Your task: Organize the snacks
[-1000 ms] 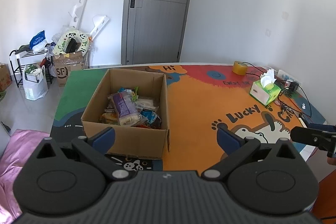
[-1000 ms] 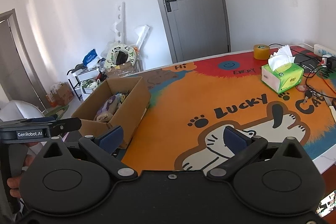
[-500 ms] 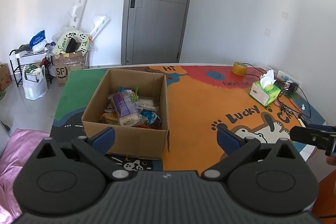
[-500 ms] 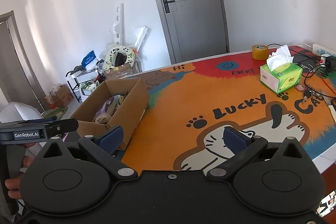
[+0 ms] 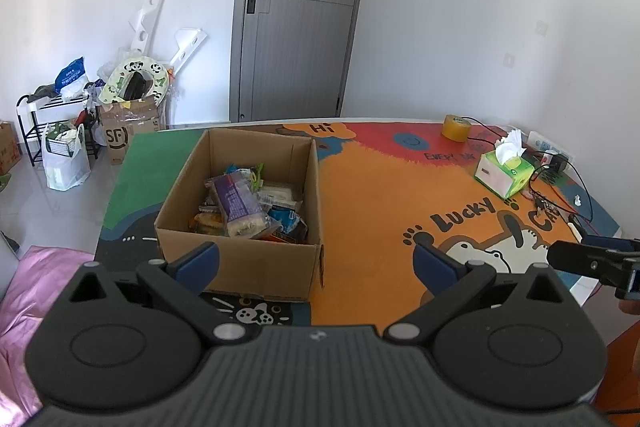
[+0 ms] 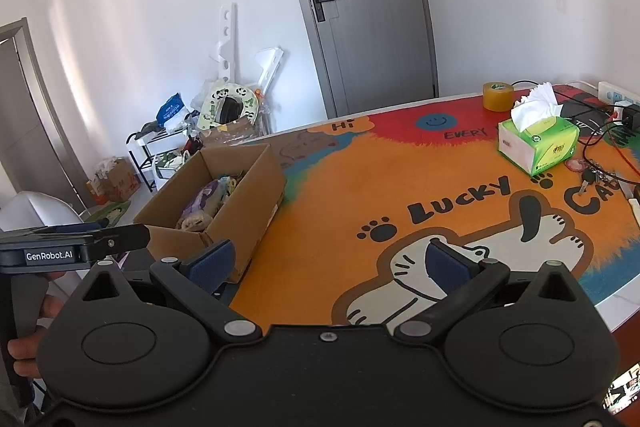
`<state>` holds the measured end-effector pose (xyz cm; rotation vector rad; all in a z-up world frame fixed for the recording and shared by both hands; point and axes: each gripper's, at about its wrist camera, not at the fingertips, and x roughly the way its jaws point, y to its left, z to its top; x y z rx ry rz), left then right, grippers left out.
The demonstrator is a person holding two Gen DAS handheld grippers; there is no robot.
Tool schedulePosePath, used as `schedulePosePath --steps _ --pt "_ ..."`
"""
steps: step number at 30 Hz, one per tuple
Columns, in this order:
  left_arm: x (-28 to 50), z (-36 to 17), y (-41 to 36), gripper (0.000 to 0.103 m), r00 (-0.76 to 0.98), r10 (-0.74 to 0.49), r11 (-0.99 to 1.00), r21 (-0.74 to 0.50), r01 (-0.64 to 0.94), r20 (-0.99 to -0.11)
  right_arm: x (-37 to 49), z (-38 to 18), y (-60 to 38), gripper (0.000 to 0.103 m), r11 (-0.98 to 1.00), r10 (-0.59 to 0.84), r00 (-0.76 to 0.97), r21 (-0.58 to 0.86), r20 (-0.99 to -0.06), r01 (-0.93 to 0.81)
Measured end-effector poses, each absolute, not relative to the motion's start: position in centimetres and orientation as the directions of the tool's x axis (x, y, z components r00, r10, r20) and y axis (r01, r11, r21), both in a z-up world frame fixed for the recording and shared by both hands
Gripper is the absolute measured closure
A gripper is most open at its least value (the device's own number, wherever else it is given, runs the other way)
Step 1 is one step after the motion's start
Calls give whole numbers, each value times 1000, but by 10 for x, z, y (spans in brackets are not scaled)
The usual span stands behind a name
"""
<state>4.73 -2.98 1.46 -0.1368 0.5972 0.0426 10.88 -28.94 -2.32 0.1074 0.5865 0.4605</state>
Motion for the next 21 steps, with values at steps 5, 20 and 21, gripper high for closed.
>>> schedulePosePath --steps 5,20,21 --pt "46 16 -29 1 829 0 990 -116 -78 -559 109 -23 -289 0 893 448 735 225 -508 -389" --pt "47 15 -27 1 825 -4 990 -117 -75 -564 111 -27 -290 0 894 446 730 225 -518 -387" --pt "47 15 -28 1 825 -4 990 -117 -75 -565 111 -27 -290 0 894 446 730 225 -518 -386"
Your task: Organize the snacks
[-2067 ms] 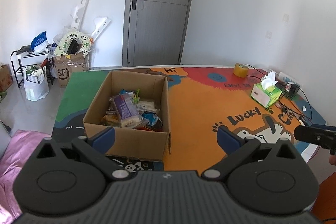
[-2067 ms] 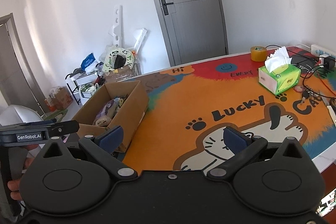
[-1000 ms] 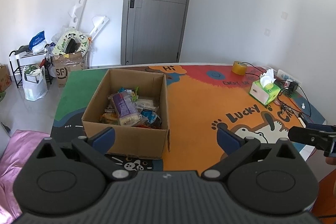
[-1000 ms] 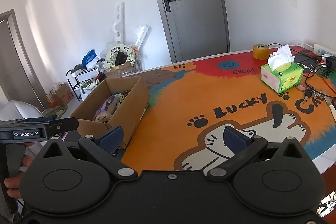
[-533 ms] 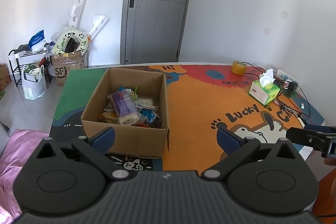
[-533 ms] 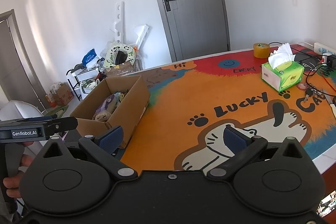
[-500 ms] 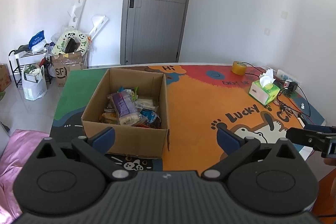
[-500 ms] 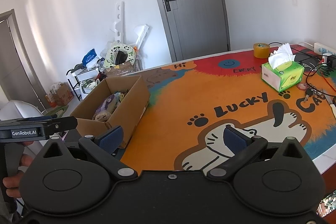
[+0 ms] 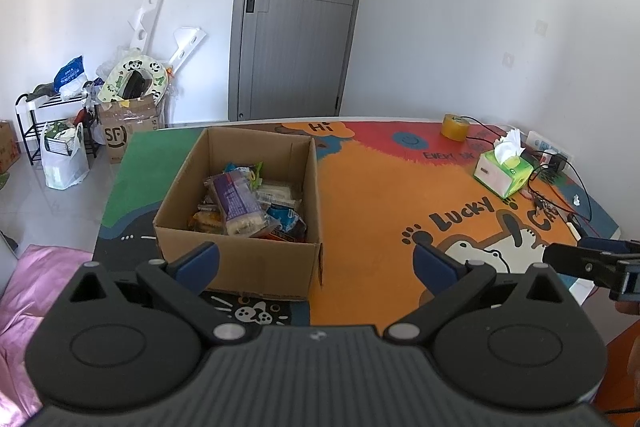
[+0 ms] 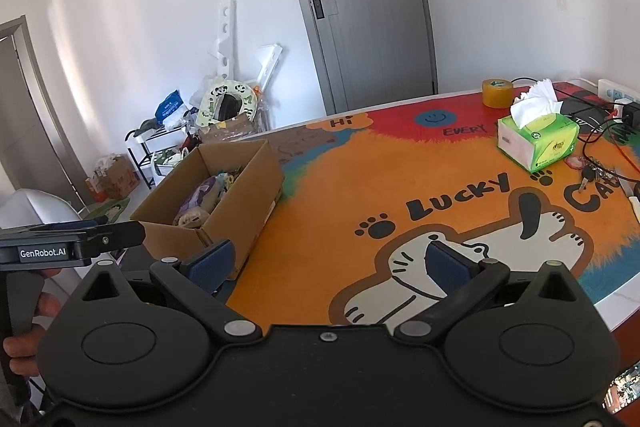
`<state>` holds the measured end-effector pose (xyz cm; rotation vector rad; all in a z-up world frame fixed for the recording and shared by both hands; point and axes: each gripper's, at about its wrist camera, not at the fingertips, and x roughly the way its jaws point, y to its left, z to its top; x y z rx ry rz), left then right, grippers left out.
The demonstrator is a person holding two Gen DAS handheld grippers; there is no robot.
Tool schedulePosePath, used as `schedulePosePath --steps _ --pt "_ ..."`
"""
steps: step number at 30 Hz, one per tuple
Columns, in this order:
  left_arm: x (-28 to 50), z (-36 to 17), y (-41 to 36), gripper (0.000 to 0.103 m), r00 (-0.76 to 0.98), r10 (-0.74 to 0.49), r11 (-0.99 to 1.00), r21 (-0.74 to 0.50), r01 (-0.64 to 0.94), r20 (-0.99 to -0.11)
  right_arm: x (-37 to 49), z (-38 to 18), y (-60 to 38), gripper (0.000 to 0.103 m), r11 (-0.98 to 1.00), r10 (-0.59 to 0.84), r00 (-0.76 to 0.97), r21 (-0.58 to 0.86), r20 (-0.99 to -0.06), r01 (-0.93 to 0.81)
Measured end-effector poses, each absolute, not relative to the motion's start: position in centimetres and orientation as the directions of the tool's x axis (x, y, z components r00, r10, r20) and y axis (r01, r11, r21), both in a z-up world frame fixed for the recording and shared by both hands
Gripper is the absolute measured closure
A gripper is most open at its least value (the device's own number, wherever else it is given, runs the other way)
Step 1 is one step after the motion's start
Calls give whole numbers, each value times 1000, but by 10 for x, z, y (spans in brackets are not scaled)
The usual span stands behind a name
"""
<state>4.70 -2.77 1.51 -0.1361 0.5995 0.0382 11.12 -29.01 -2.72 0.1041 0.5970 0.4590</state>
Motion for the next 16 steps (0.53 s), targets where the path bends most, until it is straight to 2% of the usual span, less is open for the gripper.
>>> schedulePosePath --steps 16 --pt "49 12 -29 1 826 -9 990 -119 -71 -564 113 -29 -291 0 896 442 726 229 -526 -380"
